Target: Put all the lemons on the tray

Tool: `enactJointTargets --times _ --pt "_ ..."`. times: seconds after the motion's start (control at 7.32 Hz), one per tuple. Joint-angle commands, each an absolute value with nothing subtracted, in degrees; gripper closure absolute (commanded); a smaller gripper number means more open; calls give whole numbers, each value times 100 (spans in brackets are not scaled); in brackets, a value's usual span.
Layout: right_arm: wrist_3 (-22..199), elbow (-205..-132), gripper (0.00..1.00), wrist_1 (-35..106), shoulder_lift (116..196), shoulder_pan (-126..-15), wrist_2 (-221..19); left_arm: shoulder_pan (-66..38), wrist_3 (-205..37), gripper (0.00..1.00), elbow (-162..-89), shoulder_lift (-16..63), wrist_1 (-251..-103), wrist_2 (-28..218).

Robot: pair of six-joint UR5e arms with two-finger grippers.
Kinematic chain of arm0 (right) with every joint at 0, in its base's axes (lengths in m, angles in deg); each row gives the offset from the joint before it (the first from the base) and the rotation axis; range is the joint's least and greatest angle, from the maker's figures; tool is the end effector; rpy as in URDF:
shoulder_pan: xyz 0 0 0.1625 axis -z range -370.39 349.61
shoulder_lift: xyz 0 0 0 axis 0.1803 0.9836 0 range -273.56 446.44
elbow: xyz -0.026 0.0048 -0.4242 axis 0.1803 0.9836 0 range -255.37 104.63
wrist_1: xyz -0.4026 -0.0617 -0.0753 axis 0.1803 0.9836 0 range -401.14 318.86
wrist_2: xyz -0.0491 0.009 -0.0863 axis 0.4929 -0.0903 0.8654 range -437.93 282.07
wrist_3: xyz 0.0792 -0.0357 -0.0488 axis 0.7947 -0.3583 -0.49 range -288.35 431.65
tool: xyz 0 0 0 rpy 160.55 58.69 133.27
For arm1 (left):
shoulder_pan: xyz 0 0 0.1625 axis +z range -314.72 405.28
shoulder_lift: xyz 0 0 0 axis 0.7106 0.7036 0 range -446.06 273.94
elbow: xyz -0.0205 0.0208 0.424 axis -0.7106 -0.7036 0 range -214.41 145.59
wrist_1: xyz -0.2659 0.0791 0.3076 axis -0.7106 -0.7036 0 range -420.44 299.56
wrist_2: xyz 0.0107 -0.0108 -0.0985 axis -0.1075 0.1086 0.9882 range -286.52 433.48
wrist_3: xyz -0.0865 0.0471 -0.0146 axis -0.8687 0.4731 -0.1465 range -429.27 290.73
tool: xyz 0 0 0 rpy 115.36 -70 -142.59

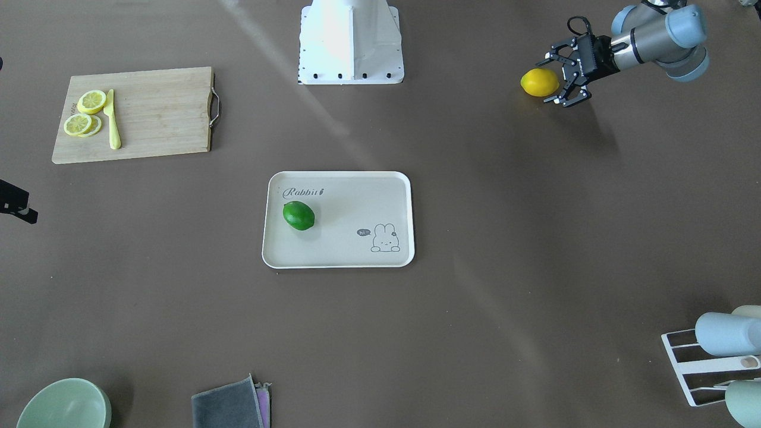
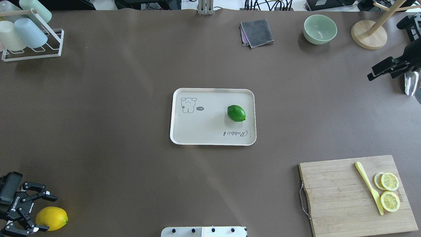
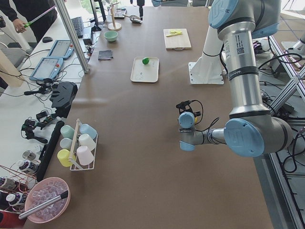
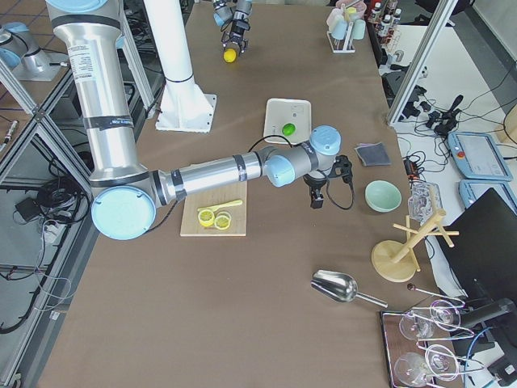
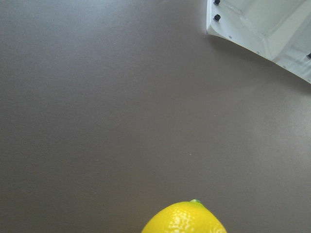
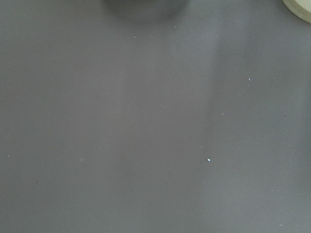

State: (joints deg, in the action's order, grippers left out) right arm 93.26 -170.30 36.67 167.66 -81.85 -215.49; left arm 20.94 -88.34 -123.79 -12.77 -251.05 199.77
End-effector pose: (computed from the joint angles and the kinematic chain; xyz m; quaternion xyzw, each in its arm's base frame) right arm -0.1230 -0.5545 0.5065 0.0577 -0.4395 -0.0663 0.8939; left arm 0.2824 -0.2093 0.5967 0.3097 0.5974 0.4710 0.5705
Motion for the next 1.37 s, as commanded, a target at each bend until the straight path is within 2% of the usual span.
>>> enactJointTargets --times 0.0,0.14,0.27,0.55,0.68,1.23 --pt "9230 -16986 0 3673 16791 -8272 -21574 2094 -8834 3 -12371 -1302 -25108 19977" --pt "9213 -17003 0 3673 16791 -8307 -21574 2094 -8843 3 -12370 -1302 -25108 19986" --pt "9212 -17012 0 3673 16800 -8325 -21574 2094 -8852 9 -12379 -1311 -25099 19986" --pt "9212 -17038 0 3708 16835 -8429 -21697 2094 -8922 92 -12371 -1364 -25099 20195" --pt "9212 -17064 0 3709 16853 -8474 -21740 2094 -8931 100 -12405 -1399 -25108 20267" --pt "9169 -17205 0 3709 17072 -8553 -21846 2006 -10298 100 -13283 -1435 -25117 20839"
